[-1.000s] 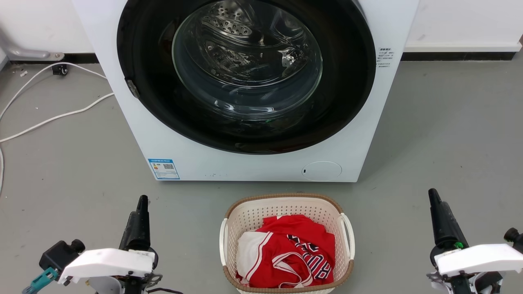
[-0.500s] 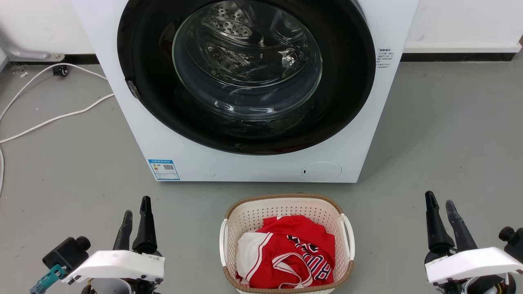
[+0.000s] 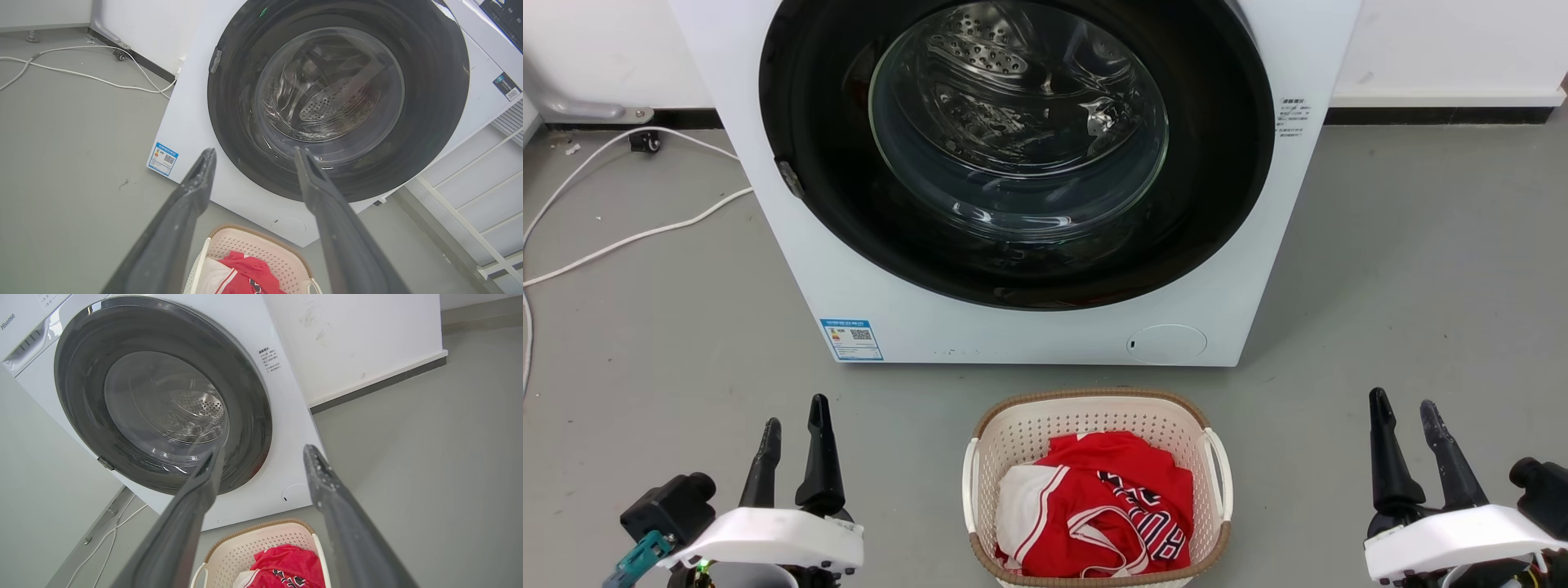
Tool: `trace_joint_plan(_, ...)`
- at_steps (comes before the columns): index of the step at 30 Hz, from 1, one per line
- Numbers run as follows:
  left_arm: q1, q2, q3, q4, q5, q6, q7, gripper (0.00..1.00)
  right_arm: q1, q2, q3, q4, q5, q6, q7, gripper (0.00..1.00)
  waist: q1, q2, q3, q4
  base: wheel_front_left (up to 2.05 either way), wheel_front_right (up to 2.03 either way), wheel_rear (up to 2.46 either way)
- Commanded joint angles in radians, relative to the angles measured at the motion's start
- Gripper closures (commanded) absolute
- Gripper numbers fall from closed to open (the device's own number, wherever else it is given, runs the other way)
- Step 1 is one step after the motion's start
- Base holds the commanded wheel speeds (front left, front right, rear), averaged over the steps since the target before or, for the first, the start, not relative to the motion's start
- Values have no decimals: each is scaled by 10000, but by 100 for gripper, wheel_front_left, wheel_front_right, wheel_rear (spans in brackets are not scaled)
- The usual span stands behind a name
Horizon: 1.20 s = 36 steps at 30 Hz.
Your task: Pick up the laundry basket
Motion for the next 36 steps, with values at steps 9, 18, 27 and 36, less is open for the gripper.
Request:
trace_joint_plan(9, 165, 43, -68, -102, 1329, -72, -345, 0, 200, -42, 63, -215, -1434, 1, -372, 0, 0, 0, -15, 1, 0, 0, 0)
trace_joint_plan(18, 283, 45, -102, -25, 2225, -96, -571, 0, 348, -45, 30, -328, -2267, 2, -592, 0, 0, 0, -39, 0, 0, 0, 0)
trace_joint_plan(27, 389, 49, -137, -39, 3121, -98, -798, 0, 473, -48, 68, -527, -3144, 2, -819, 0, 0, 0, -57, 9, 0, 0, 0)
trace_joint_plan(36, 499, 51, -166, -73, 3914, -92, -992, 0, 620, -50, 60, -604, -3794, 2, -996, 0, 0, 0, -98, 36, 0, 0, 0)
